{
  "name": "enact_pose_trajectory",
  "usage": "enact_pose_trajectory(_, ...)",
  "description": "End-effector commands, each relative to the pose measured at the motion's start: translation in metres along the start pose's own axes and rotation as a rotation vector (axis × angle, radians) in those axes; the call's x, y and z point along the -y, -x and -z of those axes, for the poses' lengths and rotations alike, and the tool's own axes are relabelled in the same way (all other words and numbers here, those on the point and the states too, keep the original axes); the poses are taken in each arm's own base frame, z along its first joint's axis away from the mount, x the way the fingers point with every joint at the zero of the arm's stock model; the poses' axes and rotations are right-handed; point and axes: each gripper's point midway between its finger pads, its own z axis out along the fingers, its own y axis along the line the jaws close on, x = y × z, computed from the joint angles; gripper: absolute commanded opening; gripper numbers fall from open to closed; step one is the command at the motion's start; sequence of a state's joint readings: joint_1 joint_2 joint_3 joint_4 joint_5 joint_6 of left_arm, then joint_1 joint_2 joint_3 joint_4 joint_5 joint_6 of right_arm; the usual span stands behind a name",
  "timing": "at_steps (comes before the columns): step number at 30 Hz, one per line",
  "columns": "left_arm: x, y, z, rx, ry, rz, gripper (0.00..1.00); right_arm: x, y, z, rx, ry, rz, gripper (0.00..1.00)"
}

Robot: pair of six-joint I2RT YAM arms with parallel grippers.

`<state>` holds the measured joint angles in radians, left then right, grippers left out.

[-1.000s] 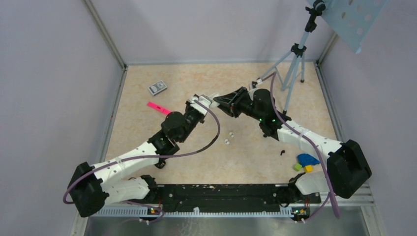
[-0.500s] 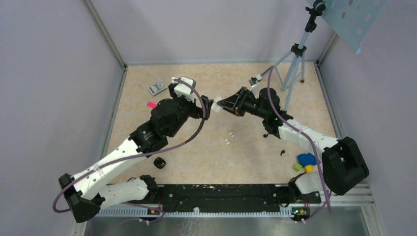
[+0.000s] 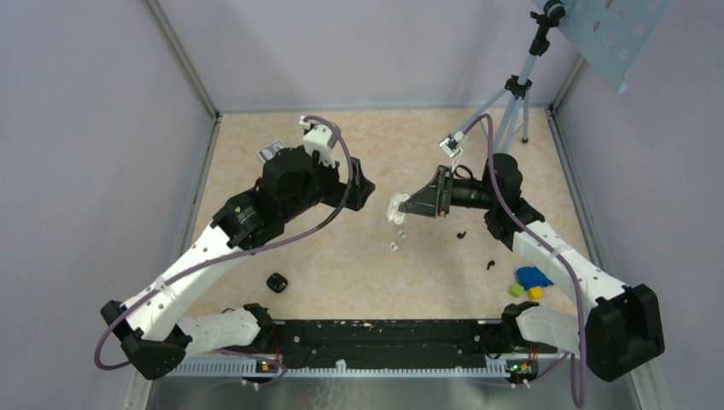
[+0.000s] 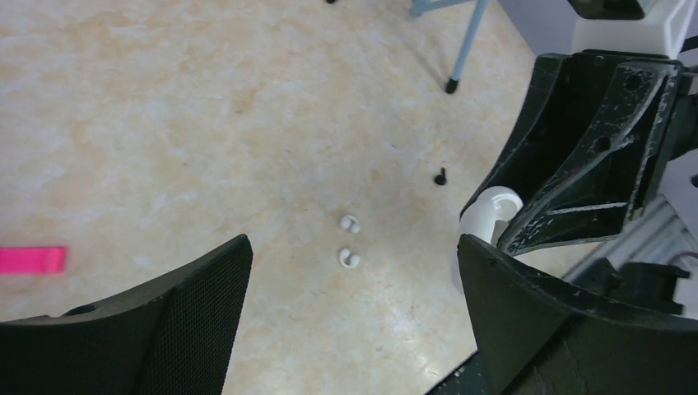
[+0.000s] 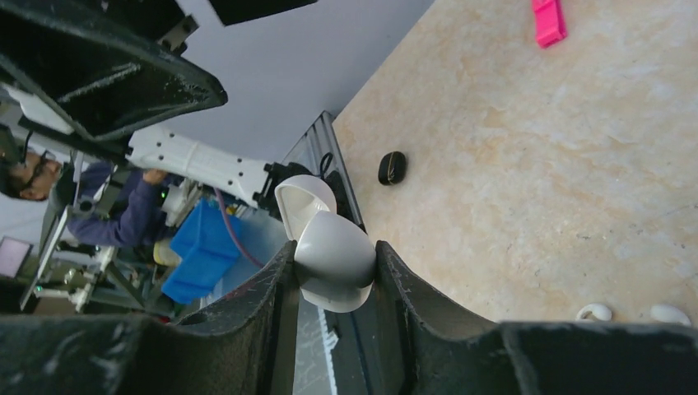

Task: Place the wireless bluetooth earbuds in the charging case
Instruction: Pass from the right arm to the left

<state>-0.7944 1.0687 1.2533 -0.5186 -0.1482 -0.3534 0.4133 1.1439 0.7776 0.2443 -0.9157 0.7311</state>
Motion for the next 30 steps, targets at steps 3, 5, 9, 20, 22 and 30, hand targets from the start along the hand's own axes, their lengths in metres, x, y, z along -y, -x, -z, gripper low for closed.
enact_pose_trajectory(3, 0.055, -0.022, 0.006, -0.237, -0.370, 0.100, 0.99, -0.017, -0.014, 0.013, -0.081, 0.088, 0.130, 0.00)
enact_pose_trajectory(5, 0.057, -0.032, 0.008, -0.267, -0.497, 0.133, 0.99, -0.013, -0.013, 0.012, -0.077, 0.075, 0.112, 0.00)
enact_pose_trajectory(9, 0.041, -0.052, 0.004, -0.284, -0.608, 0.250, 0.99, -0.010, -0.010, 0.007, -0.053, 0.092, 0.087, 0.00)
enact_pose_trajectory(20, 0.050, -0.054, 0.012, -0.138, -0.742, 0.292, 0.99, -0.006, -0.015, 0.003, -0.078, 0.129, 0.054, 0.00)
enact_pose_trajectory(22, 0.045, -0.059, 0.009, -0.178, -0.725, 0.325, 0.99, -0.006, -0.015, 0.002, -0.083, 0.139, 0.043, 0.00)
enact_pose_trajectory(30, 0.049, -0.064, -0.001, -0.355, -0.863, 0.398, 0.99, 0.001, -0.013, -0.005, -0.098, 0.157, -0.002, 0.00)
